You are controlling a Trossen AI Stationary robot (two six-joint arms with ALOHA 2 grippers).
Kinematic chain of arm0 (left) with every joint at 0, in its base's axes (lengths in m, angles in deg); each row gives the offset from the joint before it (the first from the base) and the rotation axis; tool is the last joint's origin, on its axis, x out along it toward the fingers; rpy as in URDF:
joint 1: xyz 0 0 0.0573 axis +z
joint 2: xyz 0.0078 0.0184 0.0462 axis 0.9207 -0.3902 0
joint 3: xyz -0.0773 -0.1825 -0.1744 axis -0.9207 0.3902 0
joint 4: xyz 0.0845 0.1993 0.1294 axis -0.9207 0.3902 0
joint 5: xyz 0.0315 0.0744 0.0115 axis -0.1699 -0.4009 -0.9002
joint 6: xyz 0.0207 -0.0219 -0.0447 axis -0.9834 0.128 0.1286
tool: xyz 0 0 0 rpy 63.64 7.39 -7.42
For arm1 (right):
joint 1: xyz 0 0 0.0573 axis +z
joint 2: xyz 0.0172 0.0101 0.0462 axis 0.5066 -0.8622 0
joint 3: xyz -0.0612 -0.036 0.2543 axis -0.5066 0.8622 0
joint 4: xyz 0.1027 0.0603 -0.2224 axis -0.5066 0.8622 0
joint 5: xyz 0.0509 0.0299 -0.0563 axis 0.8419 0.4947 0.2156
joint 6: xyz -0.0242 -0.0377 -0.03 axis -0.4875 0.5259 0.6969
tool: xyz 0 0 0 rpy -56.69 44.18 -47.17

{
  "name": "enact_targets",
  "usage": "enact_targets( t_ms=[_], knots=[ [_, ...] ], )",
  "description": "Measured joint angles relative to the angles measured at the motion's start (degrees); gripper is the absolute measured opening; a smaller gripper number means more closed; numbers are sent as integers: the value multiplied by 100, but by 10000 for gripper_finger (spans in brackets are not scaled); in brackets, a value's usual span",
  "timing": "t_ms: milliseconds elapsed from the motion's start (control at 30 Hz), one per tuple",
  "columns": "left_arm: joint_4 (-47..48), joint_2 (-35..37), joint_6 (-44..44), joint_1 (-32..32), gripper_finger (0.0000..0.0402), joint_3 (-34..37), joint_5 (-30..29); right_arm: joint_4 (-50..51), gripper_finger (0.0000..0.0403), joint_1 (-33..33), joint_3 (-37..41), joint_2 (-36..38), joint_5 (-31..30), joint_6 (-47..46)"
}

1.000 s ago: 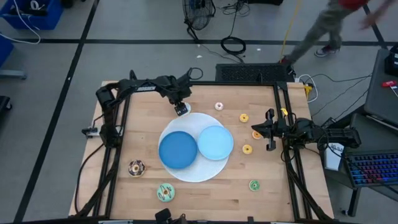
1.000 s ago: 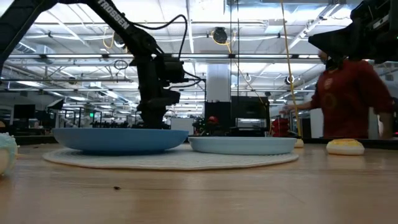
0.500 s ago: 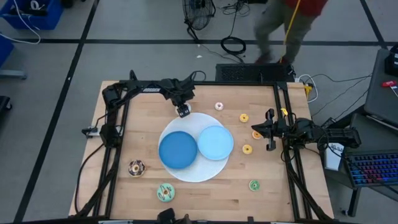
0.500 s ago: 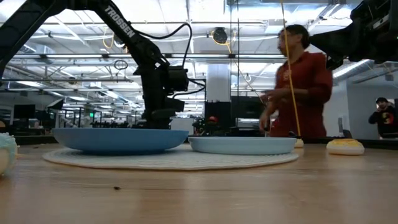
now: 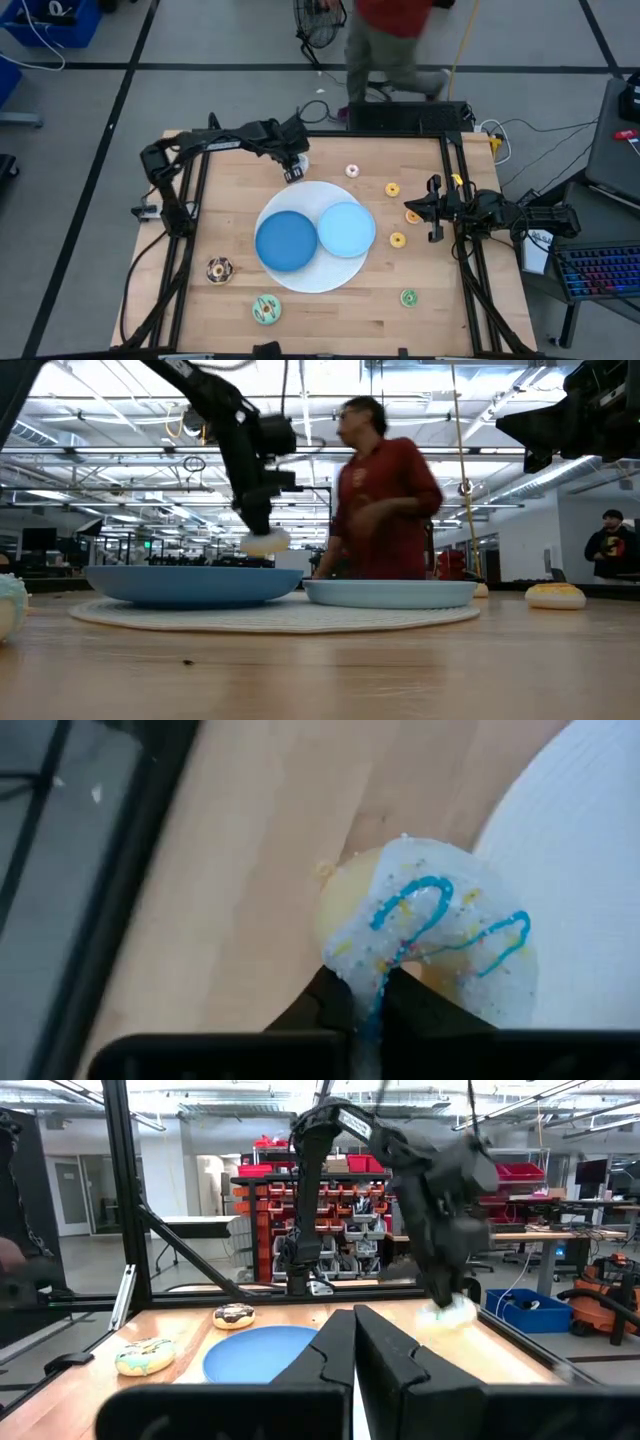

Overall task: Pick & Place donuts
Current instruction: Put the large white donut on the blue plate

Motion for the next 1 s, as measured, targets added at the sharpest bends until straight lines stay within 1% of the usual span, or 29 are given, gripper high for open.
enact_targets(
  t_ms=[133, 233, 333, 433, 500, 600, 733, 833, 1000],
  knots=[
    [540, 628, 175, -274, 42, 0, 13, 1, 0, -2, 0, 0, 0, -1],
    [1109, 1126, 668, -616, 34, 0, 22, 1, 0, 0, 1, 0, 0, 0],
    [1517, 1448, 1274, -1115, 15, 0, 4, 2, 0, 0, 0, -2, 0, 0],
    [1681, 1573, 1679, -1730, 14, -3, -242, 5, 0, 0, 0, -1, 0, 0],
    [1704, 1553, 1804, -2128, 20, -4, -409, 3, 0, -2, 1, -2, 0, 0],
    [1638, 1393, 1976, -2652, 32, -6, -470, 2, 0, -1, 0, 0, 0, 0],
    [1494, 1041, 2050, -3159, 31, 51, -560, 1, 0, -1, 1, -2, 0, 0],
    [1351, 748, 1986, -3317, 21, 174, -568, -5, 0, 0, 2, 0, 0, 0],
    [1248, 217, 1849, -3324, 17, 331, -499, 4, 0, -2, 2, -6, 0, 0]
  ],
)
